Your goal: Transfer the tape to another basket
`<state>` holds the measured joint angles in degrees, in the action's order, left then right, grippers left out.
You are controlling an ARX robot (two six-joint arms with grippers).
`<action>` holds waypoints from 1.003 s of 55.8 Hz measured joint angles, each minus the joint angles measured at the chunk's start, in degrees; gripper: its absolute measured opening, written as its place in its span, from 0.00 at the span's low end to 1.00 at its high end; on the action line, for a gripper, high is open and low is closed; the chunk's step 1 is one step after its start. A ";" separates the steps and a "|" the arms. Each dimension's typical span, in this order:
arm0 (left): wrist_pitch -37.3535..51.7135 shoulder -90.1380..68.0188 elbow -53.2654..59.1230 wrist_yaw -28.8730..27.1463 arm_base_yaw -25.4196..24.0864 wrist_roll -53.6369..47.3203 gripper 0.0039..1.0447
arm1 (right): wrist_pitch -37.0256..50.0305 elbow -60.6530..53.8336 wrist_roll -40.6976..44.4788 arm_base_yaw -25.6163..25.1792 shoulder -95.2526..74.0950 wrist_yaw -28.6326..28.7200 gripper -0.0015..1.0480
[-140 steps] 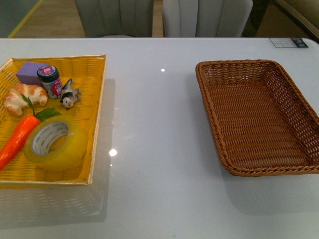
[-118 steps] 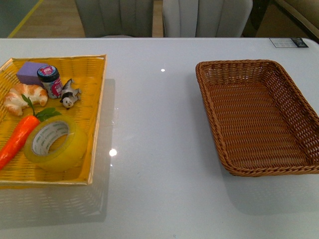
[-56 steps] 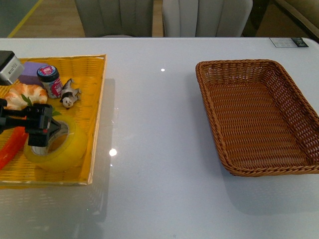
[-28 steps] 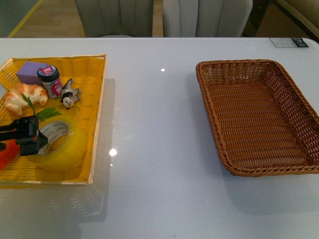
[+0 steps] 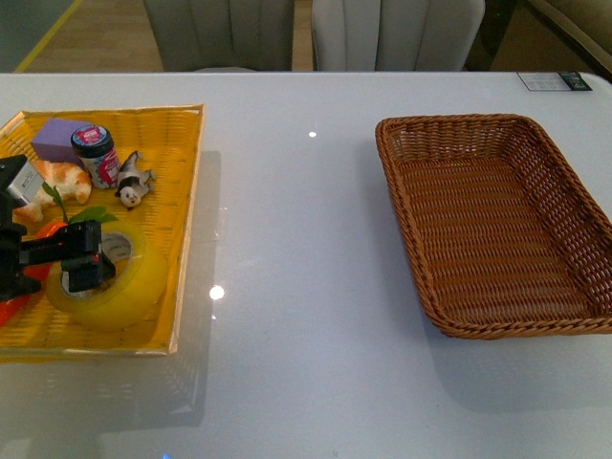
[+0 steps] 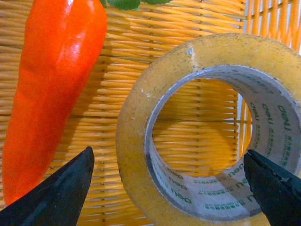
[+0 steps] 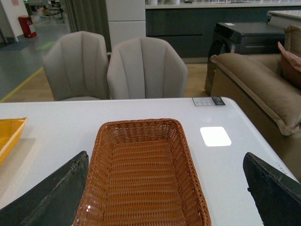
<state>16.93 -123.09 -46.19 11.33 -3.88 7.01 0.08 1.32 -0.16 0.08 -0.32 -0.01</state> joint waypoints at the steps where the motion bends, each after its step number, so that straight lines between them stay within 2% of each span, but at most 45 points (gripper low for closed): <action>1: -0.15 -0.26 -0.26 -0.07 0.04 0.02 0.92 | 0.00 0.00 0.00 0.00 0.00 0.00 0.91; 12: -1.57 -1.90 -1.81 -0.48 0.61 0.42 0.90 | 0.00 0.00 0.00 0.00 0.00 0.00 0.91; 17: -1.70 -2.21 -2.23 -0.68 0.96 0.90 0.73 | 0.00 0.00 0.00 0.00 0.00 0.00 0.91; 39: -2.21 -2.49 -2.34 -3.96 1.36 1.79 0.19 | 0.00 0.00 0.00 0.00 0.00 0.00 0.91; 43: -2.21 -2.03 -2.01 -4.04 1.25 1.73 0.15 | 0.00 0.00 0.00 0.00 0.00 0.00 0.91; 56: -2.40 3.02 0.94 -2.60 1.05 1.44 0.14 | 0.00 0.00 0.00 0.00 0.00 0.00 0.91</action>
<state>14.52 -120.07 -45.25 8.73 -2.83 8.45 0.08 1.32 -0.16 0.08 -0.32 -0.01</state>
